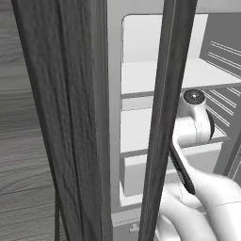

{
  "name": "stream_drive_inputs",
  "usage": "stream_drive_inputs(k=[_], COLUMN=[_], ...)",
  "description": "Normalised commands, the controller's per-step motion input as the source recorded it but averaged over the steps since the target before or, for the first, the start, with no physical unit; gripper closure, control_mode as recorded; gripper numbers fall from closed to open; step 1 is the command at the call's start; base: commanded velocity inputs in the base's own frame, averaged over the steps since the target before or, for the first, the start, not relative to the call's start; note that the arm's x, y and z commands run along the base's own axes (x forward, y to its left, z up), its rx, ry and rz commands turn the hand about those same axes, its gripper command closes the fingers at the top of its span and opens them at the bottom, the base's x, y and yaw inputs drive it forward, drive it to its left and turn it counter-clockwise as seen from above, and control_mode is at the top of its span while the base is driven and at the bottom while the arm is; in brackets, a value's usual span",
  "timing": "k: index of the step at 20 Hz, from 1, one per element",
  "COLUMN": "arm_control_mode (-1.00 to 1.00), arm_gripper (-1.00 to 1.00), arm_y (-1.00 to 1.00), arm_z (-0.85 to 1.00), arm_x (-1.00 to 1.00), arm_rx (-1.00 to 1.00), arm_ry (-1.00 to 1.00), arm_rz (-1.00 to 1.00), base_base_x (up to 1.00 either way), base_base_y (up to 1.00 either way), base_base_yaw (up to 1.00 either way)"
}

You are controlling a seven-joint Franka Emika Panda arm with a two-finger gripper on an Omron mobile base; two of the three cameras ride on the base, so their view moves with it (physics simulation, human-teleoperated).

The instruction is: Open the fridge, remove the pear, carrot, and chicken drumstick, and place them on any counter.

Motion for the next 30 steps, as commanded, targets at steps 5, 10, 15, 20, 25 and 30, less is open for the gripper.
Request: stream_drive_inputs(k=[5,10,15,20,25,30], arm_control_mode=[-1.00,-1.00,-1.00,-1.00,-1.00,-1.00], arm_gripper=[-1.00,-1.00,-1.00,-1.00,-1.00,-1.00], arm_y=[-0.01,-0.11,-0.17,-0.02,0.00,0.00], arm_z=[-0.30,-0.66,-0.58,-0.25,-0.26,-0.02], arm_x=[0.52,0.19,0.01,0.02,0.20,0.55], arm_rx=[0.00,0.00,-0.01,-0.01,0.00,0.00], arm_ry=[0.30,0.05,-0.08,-0.26,-0.17,-0.06], arm_rz=[0.11,0.15,0.16,0.19,0.21,0.12], base_base_x=[0.00,0.00,0.00,0.00,0.00,0.00], base_base_y=[0.00,0.00,0.00,0.00,0.00,0.00], base_base_yaw=[0.00,0.00,0.00,0.00,0.00,0.00])
